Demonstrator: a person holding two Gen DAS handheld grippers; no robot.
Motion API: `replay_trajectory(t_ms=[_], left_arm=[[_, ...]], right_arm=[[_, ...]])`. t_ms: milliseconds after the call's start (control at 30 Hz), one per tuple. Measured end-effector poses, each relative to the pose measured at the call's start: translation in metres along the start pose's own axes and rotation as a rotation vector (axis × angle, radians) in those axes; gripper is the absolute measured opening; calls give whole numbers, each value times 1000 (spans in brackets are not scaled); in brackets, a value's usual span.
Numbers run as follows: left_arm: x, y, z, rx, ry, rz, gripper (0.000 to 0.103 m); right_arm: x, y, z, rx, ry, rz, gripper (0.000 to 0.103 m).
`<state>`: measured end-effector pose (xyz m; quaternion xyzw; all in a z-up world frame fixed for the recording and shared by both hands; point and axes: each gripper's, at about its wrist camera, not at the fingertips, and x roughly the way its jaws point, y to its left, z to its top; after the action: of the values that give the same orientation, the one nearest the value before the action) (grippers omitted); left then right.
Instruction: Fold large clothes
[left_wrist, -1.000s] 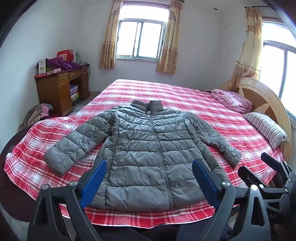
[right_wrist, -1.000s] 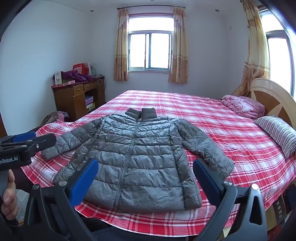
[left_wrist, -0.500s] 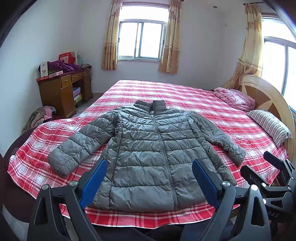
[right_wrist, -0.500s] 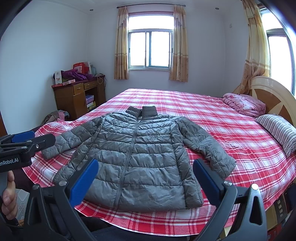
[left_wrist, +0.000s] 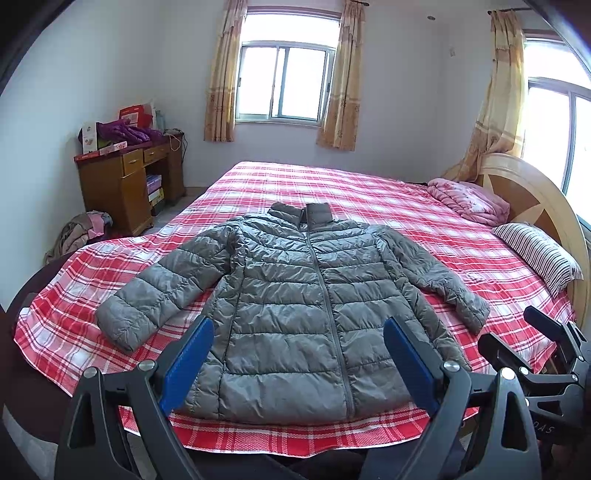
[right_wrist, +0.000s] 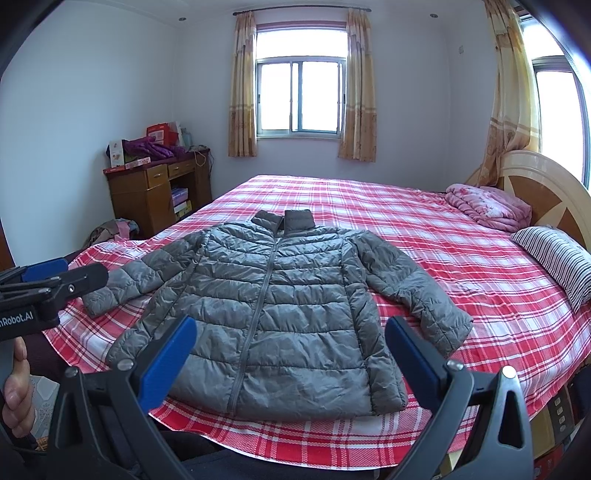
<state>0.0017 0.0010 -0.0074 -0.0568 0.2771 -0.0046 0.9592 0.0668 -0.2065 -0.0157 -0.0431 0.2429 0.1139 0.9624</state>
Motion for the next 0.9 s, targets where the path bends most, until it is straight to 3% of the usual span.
replay_trajectory(t_ms=[900], left_arm=[[-1,-1,0,-6,3,3,93]], right_arm=[[3,1,-3,-4,7,1,103]])
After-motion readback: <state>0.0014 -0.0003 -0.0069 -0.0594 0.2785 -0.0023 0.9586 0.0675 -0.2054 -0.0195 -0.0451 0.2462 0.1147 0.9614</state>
